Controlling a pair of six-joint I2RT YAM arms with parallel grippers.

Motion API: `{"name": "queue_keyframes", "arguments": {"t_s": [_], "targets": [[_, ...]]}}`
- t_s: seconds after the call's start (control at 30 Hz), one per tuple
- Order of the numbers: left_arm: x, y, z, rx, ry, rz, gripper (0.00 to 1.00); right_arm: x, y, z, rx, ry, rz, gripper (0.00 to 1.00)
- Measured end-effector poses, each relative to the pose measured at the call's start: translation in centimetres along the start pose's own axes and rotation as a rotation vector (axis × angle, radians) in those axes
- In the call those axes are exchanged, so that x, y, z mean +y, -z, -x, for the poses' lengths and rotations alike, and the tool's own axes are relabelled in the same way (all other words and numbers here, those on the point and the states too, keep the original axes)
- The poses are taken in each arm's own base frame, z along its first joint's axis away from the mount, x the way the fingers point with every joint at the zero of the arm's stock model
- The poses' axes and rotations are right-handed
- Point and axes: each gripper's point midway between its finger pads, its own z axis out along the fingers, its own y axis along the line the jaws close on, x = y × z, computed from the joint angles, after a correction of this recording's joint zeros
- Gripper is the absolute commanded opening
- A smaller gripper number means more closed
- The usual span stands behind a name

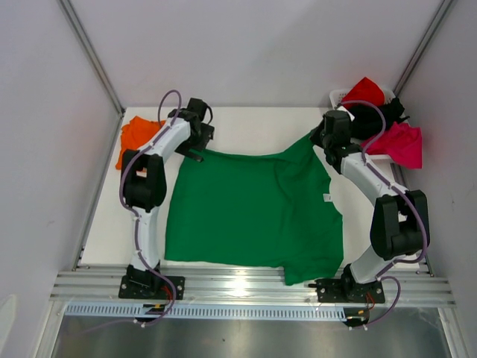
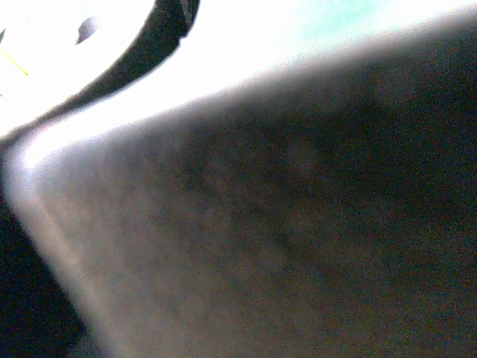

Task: Fold and stack the t-shirts
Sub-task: Flatten the tshirt out

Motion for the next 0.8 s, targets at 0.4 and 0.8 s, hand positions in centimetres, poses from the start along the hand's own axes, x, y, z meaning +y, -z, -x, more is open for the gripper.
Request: {"name": "queue_keyframes", "arguments": {"t_s": [0.4, 0.8], "targets": [[0.8, -1.0, 4.6, -0.123, 0.058, 0.032, 0.91, -0.7, 0.3, -0.5, 0.015, 0.004, 0.003, 0.03], [1.6, -1.8, 4.1, -0.147, 0.036, 0.059, 0.91, -0.1, 0.5, -1.0, 0.025, 0.01, 0.017, 0.03]]}}
